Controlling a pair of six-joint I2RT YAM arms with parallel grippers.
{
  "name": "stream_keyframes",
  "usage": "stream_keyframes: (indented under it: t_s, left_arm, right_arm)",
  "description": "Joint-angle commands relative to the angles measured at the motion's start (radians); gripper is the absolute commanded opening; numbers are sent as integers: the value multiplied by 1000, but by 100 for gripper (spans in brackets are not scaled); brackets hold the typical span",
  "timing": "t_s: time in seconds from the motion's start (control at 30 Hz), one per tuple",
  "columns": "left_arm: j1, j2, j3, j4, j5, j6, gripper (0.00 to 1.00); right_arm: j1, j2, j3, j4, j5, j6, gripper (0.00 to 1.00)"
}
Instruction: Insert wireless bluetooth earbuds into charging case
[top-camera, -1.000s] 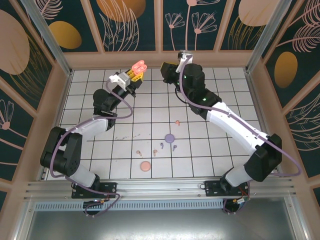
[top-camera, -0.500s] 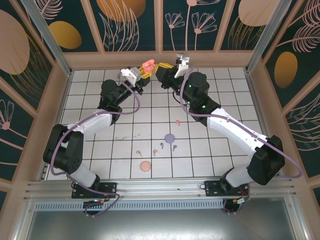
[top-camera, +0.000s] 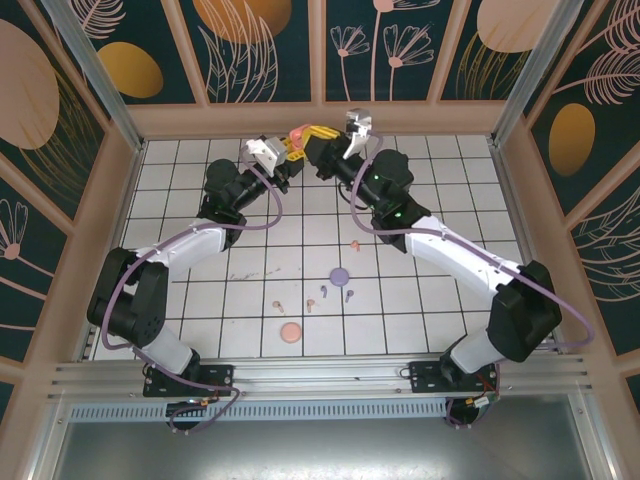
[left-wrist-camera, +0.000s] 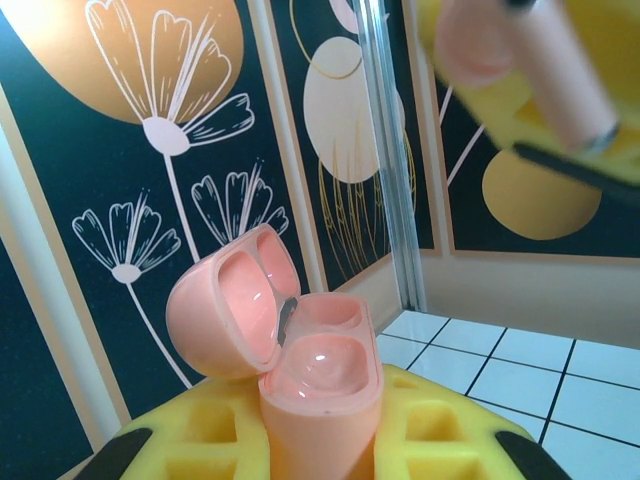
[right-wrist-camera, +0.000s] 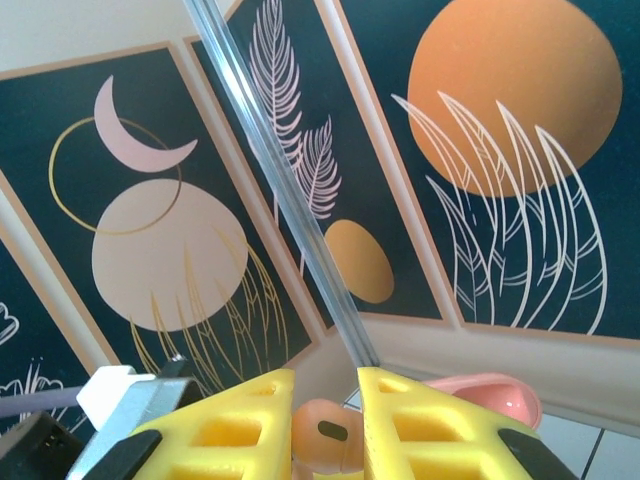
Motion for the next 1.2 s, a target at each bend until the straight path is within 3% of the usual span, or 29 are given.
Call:
stream_keyframes:
  t_s: [0.0, 0.57, 1.17]
  left_arm:
    - [-7, -13, 23, 15, 22, -1, 0]
    - [-17, -37, 19, -4, 39, 19, 0]
    - [-20, -35, 25, -14, 45, 17, 0]
  right_arm:
    - [7, 24, 15, 66, -32, -1, 20]
    - [-8, 83, 34, 73, -30, 12, 19]
    - [-21, 47, 22, 116, -32, 33, 18]
